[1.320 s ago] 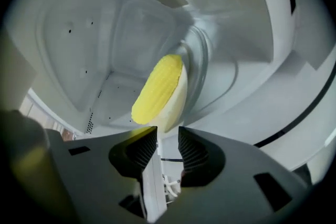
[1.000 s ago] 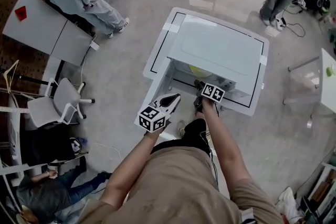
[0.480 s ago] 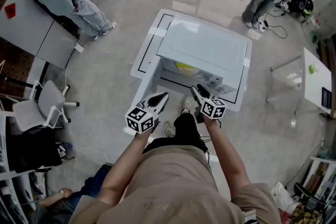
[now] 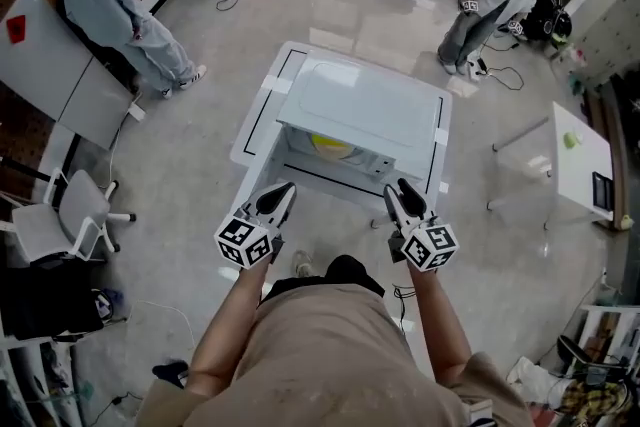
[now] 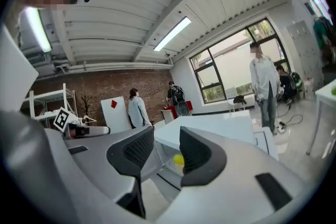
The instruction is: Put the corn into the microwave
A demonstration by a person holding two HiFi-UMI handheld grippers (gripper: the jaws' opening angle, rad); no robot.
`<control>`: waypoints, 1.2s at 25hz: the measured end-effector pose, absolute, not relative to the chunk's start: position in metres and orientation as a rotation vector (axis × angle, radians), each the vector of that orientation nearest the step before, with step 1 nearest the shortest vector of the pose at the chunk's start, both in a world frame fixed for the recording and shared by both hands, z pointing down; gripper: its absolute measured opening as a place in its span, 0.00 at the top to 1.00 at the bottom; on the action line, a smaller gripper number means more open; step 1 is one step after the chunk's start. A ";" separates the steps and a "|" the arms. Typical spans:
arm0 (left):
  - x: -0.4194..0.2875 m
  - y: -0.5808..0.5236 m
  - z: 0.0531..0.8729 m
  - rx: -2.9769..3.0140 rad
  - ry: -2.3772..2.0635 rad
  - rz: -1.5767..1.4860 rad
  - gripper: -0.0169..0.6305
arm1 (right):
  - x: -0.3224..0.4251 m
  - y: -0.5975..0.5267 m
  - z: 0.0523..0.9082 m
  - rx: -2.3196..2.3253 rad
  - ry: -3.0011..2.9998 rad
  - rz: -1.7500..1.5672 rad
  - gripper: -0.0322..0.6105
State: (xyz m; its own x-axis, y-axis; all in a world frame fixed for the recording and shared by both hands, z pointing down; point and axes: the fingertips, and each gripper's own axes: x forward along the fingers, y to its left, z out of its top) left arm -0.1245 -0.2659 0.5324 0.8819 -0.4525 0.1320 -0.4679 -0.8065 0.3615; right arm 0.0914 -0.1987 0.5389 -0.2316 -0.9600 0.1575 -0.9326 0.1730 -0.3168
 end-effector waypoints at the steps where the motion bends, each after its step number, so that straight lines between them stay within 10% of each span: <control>1: -0.124 -0.264 0.528 2.665 -0.698 0.048 0.96 | 0.097 -0.194 0.533 -1.922 2.355 -0.486 0.71; 30: -0.040 -0.098 0.516 2.607 -1.093 0.023 0.96 | 0.211 -0.055 0.487 -1.799 2.556 -0.229 0.71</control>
